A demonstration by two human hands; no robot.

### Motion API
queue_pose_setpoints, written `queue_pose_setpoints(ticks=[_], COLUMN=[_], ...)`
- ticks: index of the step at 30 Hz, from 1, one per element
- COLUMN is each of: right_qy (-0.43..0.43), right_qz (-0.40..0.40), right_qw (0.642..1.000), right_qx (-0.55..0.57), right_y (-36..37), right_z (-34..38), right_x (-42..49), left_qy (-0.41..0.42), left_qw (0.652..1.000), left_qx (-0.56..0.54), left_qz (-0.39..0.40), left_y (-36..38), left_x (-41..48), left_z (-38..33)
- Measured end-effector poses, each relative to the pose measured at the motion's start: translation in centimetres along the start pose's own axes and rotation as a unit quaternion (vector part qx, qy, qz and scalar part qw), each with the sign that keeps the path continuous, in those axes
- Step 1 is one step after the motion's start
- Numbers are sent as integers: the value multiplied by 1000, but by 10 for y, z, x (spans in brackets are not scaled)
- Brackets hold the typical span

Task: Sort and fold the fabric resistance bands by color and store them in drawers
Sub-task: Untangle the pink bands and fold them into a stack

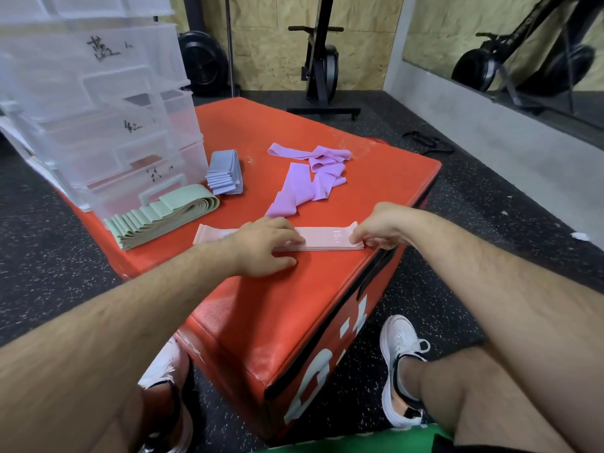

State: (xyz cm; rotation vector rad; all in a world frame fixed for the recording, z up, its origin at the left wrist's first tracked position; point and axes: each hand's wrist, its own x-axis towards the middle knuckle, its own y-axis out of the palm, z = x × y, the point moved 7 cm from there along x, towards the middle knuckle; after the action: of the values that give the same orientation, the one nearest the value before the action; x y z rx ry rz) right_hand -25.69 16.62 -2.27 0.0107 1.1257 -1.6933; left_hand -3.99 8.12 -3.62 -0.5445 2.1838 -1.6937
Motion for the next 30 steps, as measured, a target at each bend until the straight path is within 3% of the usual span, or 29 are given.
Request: queue_pose_setpoints(ticks=[10,18,23,27,30], right_qy=[15,16,-29,-71,-95], right_qz=[48,33,40,55,61], right_qw=[994,994,993,991,990], right_qx=[101,105,111,98,84], right_y=[-16,-68,-62,-38,-16], right_z=[-6,-27,-1,36,61], right_x=[3,-13,-23,-27,-26], left_qy=[-6,10,-82,-138,-133], left_qw=[1000,1000,996,990,989], left_qx=[-10,-15,40,-31,-45], left_qz=[11,19,-17,-13,-36], left_y=[2,-2,-32,-28,-27], left_x=[0,1,-16,-33,-29], left_z=[6,4,38,64,65])
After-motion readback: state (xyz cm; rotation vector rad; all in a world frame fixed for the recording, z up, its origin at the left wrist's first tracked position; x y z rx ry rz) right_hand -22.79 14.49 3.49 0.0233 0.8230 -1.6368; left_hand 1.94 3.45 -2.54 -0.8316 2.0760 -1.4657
